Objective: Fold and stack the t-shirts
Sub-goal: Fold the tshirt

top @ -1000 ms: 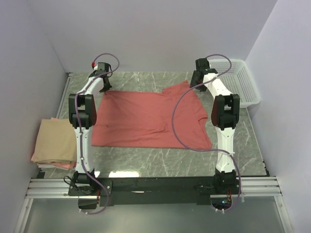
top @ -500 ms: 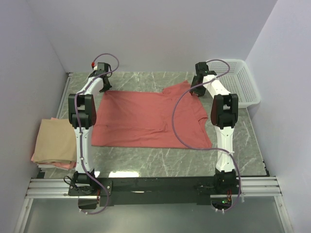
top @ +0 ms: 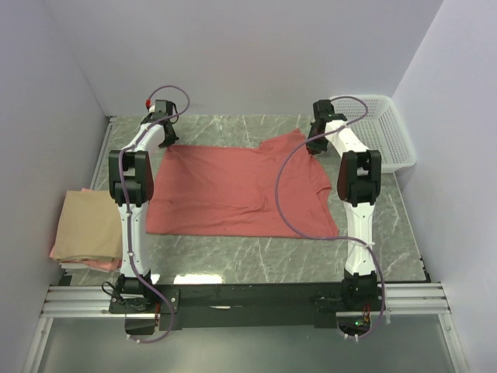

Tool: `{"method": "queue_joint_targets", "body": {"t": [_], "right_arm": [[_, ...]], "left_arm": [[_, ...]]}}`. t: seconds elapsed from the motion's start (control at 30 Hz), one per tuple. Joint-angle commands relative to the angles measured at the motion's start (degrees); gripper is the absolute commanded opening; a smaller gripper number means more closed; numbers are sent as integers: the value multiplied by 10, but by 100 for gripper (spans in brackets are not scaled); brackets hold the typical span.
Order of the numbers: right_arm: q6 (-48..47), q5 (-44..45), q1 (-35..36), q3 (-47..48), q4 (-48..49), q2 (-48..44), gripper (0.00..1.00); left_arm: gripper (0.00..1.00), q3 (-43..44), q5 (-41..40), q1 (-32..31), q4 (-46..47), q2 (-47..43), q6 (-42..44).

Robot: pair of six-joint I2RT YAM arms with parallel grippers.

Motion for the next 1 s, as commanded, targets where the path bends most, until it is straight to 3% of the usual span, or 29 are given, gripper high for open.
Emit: {"method": "queue_joint_targets", "body": {"t": [0.0,0.17,0.3,0.6,0.8,0.97], "right_arm": [[5,-1,-3,-12,27,-36,13],[10,27,-4,-87,85,-102,2],[14,44,-5,-162,165,-163,0],[11,56,-5,-270,249,-263,0],[15,60,-5,-340,271,-306,0],[32,61,-5,-385,282,-344,0]], "left_arm": [[0,-5,11,2,13,-48,-7],[0,-6,18,4,20,-62,-10],[0,-14,42,14,30,-81,-22],[0,-59,91,40,54,-123,-48],[0,-120,127,53,73,-163,-77],[0,-224,143,67,118,-232,-116]]}}
